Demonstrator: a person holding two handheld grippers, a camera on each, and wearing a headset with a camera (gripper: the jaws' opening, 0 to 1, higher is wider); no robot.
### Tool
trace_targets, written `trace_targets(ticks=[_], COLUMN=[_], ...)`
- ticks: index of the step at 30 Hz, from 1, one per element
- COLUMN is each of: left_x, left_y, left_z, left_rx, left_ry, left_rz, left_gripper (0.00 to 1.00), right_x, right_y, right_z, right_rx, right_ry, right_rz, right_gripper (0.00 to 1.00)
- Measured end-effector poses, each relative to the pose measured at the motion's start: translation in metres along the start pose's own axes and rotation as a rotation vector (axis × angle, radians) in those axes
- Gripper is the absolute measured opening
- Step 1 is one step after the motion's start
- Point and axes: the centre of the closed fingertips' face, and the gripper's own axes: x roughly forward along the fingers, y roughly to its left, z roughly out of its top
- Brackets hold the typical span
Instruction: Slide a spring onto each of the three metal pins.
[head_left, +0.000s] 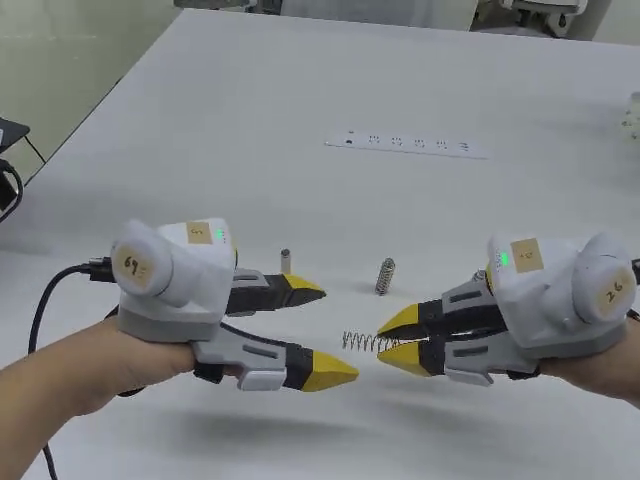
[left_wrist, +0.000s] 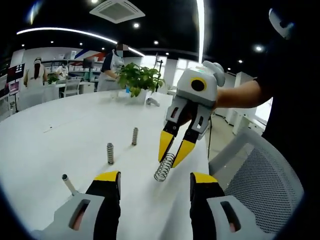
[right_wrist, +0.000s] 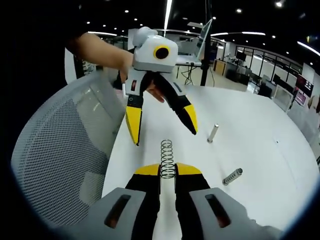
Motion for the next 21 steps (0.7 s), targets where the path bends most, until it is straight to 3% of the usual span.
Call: trace_targets(ticks=[8, 18, 21], left_x=[0.009, 0.014, 0.014], left_y=[-0.012, -0.019, -0.020], left_z=[0.003, 0.006, 0.005], left_rx=[0.031, 0.062, 0.074], left_ry=[0.000, -0.003, -0.001], left_rz=[-0.052, -0.084, -0.083], left_gripper=[0.25, 0.06, 0.04], right_x=[-0.003, -0.007, -0.008], right_y=[0.002, 0.005, 0.005], right_z=[0.005, 0.010, 0.010], right_rx=[-0.020, -0.038, -0.040], right_ry=[-0.009, -0.015, -0.013], right_rz=[0.015, 0.027, 0.031], right_gripper=[0.07, 0.07, 0.07])
